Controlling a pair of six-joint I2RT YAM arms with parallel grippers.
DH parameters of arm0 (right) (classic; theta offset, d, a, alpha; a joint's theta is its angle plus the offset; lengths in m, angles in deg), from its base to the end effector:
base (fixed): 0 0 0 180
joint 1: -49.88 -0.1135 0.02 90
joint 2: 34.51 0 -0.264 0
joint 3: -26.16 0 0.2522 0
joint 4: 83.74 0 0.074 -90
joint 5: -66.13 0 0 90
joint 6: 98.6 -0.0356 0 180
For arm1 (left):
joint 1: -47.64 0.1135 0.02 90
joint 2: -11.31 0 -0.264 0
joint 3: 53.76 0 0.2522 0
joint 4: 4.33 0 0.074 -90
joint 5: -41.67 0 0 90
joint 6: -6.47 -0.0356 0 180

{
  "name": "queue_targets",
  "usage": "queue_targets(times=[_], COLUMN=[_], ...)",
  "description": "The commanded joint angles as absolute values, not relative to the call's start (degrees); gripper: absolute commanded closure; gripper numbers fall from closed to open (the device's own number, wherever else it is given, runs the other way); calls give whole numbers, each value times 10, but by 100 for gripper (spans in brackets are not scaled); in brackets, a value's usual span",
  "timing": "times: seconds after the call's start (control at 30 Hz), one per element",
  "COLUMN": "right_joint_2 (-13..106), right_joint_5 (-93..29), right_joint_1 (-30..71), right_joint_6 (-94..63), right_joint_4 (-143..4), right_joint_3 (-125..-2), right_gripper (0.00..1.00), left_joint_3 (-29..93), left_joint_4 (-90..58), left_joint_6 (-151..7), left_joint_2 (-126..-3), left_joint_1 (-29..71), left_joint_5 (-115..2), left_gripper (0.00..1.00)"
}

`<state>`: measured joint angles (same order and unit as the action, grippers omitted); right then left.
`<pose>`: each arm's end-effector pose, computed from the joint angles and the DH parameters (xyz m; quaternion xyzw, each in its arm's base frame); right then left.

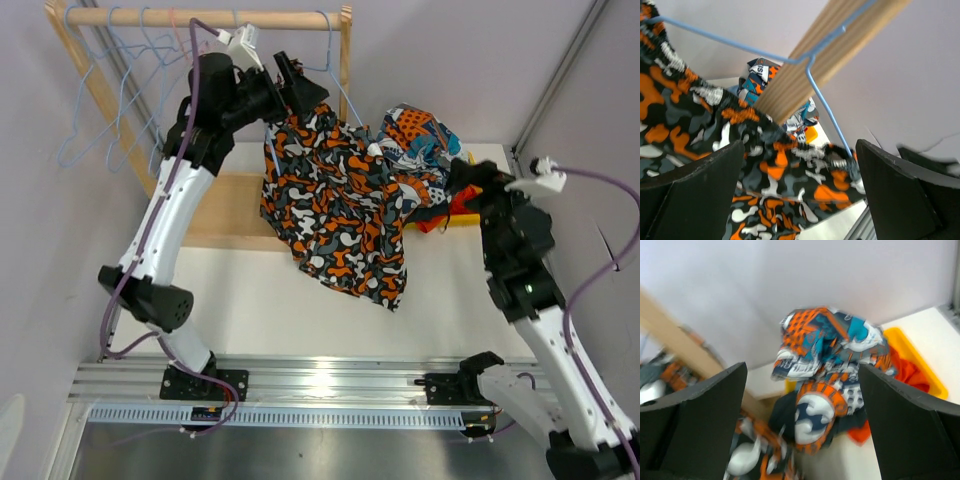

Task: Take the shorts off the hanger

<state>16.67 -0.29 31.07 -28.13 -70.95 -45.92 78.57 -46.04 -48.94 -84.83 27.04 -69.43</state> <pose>0.1898 0.0496 0.4242 0.1584 0.6405 0.1163 0.7424 0.3311 -0.1381 0.5146 0.0335 0.7374 -0.4263 0.5229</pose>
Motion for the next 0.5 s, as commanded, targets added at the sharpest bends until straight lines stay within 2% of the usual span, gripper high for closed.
queue_targets(times=[0.0, 0.17, 0.47], right_joint_2=[76, 18, 3], right_joint_5=[13, 37, 37], right_joint_1=[273, 223, 218], right_joint_6=[-309, -311, -304], right_joint_4=[-639, -580, -557], right_joint_3=[-402, -374, -365], right_gripper=[1, 1, 1], left_joint_3=[861, 891, 910], left_joint_4=[-442, -420, -395], left_joint_6=[-465, -440, -416], left_joint_2=[-877, -920, -957], left_joint_1=[259, 244, 202], left_joint_5=[-676, -671, -665], left_gripper=[1, 1, 1])
